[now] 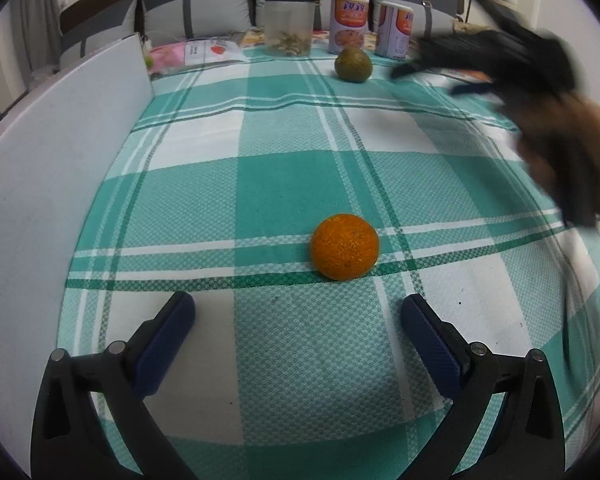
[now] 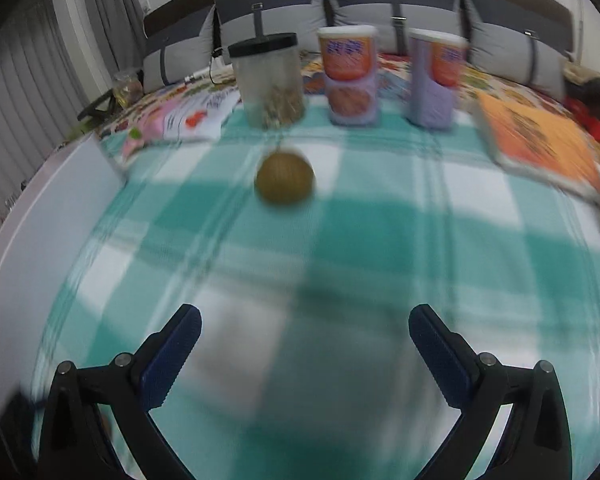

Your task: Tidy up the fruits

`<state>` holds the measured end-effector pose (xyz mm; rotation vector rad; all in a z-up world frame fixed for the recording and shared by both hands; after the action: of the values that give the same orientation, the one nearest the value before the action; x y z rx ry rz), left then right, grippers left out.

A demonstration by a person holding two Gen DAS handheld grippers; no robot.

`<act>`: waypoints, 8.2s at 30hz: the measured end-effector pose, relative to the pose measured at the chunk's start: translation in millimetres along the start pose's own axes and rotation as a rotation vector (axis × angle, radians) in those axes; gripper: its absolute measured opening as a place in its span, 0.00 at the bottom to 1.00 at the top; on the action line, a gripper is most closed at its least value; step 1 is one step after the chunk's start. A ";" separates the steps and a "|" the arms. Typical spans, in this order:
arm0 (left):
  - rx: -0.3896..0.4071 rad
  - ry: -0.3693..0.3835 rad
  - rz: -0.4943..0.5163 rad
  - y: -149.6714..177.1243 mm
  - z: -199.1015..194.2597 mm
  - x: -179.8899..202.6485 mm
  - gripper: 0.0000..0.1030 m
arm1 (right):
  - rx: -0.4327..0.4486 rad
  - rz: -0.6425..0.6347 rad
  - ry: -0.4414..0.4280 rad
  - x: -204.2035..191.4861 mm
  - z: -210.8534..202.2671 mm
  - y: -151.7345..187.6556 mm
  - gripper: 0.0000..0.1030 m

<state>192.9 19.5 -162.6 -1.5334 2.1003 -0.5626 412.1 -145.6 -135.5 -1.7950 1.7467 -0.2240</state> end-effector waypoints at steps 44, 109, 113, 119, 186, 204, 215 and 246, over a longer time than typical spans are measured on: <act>-0.006 -0.026 -0.025 55.6 -36.6 -13.9 1.00 | 0.008 -0.149 0.193 -29.1 -120.9 198.7 0.85; -0.001 -0.022 -0.025 57.7 -37.7 -13.6 1.00 | 0.149 0.155 0.298 63.8 -161.2 261.5 1.00; 0.000 -0.022 -0.025 57.8 -37.6 -13.8 1.00 | 0.149 0.155 0.298 63.7 -161.2 261.6 1.00; 0.000 -0.022 -0.025 58.1 -37.8 -13.6 1.00 | 0.149 0.155 0.299 63.5 -161.1 261.9 1.00; 0.144 0.149 -0.150 26.4 -227.3 -117.9 0.27 | -0.120 0.081 -0.280 -120.0 -191.2 173.7 0.47; -0.201 -0.106 -0.408 128.1 -150.6 -294.2 0.28 | -0.404 -0.463 -0.301 -386.4 -111.3 217.8 0.47; -0.098 -0.280 -0.361 126.7 -192.3 -285.0 0.87 | -0.344 -0.382 -0.239 -392.3 -98.5 198.9 0.78; 0.041 -0.546 -0.304 90.1 -287.9 -232.3 0.99 | -0.079 -0.399 -0.168 -358.1 -202.9 201.2 0.98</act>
<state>13.4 281.5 47.4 -1.7544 1.4519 -0.2411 95.8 145.0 23.9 -2.1435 1.2882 -0.1616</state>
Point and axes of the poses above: each gripper's, at about its wrist camera, not at the fingertips, and z roughly the way its jaws point, x to its right, y to its underside, the point moved 2 cm from there along z, roughly the way its jaws point, and after that the axes turned 15 degrees about z, right-handed, at the moved point
